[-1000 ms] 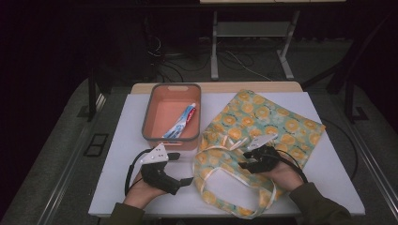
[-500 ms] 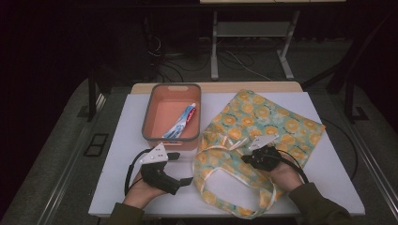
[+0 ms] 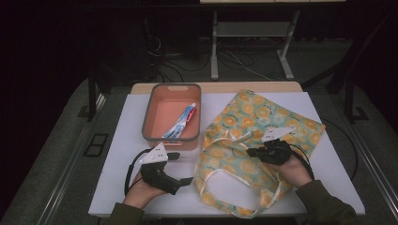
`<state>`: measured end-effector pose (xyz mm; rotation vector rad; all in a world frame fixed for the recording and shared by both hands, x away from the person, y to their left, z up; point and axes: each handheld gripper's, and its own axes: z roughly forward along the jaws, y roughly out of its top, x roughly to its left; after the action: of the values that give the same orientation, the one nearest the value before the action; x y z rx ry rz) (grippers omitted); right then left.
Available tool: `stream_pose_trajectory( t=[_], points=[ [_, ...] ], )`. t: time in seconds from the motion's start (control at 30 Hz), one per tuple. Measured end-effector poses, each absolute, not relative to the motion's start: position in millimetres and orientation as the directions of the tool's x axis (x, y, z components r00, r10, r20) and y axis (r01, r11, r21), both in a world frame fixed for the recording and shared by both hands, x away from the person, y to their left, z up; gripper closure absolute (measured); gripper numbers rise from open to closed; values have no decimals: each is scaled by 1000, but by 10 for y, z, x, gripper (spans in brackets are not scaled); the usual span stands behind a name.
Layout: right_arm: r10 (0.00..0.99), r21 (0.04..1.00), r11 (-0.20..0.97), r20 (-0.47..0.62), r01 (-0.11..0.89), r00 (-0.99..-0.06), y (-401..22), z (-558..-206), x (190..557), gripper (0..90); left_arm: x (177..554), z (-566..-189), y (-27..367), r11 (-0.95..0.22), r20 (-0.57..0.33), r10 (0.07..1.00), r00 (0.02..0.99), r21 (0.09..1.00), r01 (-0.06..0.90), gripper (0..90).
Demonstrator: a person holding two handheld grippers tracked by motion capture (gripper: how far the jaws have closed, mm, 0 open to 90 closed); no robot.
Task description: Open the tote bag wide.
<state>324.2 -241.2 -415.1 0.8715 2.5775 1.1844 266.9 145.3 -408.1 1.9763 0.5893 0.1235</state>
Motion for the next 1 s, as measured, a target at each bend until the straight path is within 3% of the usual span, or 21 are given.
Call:
stream_pose_trajectory(
  t=[0.47, 1.0],
  points=[
    [679, 824, 339, 120, 454, -725, -2837, -3861, 3513, 898, 2673, -4090, 1446, -356, -168, 457, 874, 866, 352, 0],
    [747, 856, 202, 179, 476, -640, -2966, -3876, 3865, 898, 2689, -4094, 1471, -357, -166, 463, 871, 865, 354, 0]
  ],
)
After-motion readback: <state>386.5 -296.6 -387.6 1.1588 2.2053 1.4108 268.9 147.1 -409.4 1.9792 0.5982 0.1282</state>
